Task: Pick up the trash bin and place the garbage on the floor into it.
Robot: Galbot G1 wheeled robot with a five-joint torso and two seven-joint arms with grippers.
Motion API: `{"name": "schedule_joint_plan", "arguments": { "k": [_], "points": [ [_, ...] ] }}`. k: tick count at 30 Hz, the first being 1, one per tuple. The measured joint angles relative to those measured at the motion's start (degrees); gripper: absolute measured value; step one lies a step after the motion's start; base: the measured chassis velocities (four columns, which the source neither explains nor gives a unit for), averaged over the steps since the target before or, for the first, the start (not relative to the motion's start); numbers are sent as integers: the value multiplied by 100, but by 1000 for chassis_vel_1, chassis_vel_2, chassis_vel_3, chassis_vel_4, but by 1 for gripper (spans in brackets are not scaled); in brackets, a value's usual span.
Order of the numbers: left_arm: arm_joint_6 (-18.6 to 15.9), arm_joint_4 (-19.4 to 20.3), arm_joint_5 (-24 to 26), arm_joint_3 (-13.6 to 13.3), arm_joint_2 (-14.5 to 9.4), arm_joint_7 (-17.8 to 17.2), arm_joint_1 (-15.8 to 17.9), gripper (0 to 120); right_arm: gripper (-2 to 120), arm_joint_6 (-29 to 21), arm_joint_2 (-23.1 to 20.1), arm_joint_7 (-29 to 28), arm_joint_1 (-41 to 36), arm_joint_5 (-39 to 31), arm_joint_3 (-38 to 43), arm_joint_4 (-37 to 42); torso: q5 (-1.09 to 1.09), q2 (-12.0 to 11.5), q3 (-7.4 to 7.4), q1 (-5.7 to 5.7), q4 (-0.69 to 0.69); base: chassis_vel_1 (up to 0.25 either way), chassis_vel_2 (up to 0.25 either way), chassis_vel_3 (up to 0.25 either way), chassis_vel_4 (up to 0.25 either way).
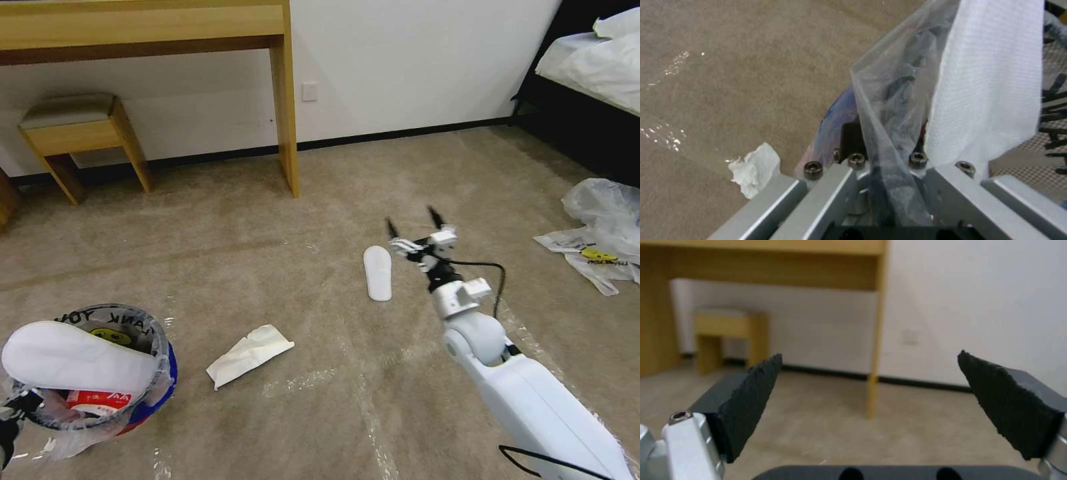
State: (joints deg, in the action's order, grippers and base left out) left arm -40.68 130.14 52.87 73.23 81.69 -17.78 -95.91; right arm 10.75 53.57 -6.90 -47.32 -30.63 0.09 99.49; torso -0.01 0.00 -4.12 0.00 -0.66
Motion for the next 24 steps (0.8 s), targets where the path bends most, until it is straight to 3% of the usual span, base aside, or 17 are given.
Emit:
{"name": "schedule_joint_plan", "arguments": {
  "k": [6, 9, 16, 21, 23, 24],
  "points": [
    [0, 30, -122, -112, 66, 1, 12, 1, 100, -667, -119, 24, 661, -195, -919, 114, 0, 0, 0, 0, 2, 0, 0, 0, 0],
    [0, 37, -175, -164, 87, 1, 19, 1, 100, -1351, -122, 8, 1081, -394, -1527, 188, 0, 0, 0, 0, -1, 0, 0, 0, 0],
    [0, 45, -225, -225, 91, 1, 51, 1, 100, -1947, -133, 278, 1847, -542, -2640, 14, 1, 0, -1, 0, 0, 0, 0, 0, 0],
    [0, 45, -226, -225, 101, 0, 63, 1, 100, -2645, -53, 390, 2406, -936, -3497, -32, 0, 0, 0, 0, -1, 0, 0, 0, 0],
    [0, 29, -211, -183, 101, 0, 83, 1, 100, -3273, 97, 531, 2767, -1127, -3929, -104, 0, 0, 0, 0, 1, 0, 0, 0, 0],
    [0, 29, -211, -183, 101, 0, 83, 1, 100, -3273, 97, 531, 2767, -1127, -3929, -104, 0, 0, 0, 0, 1, 0, 0, 0, 0]
  ]
}}
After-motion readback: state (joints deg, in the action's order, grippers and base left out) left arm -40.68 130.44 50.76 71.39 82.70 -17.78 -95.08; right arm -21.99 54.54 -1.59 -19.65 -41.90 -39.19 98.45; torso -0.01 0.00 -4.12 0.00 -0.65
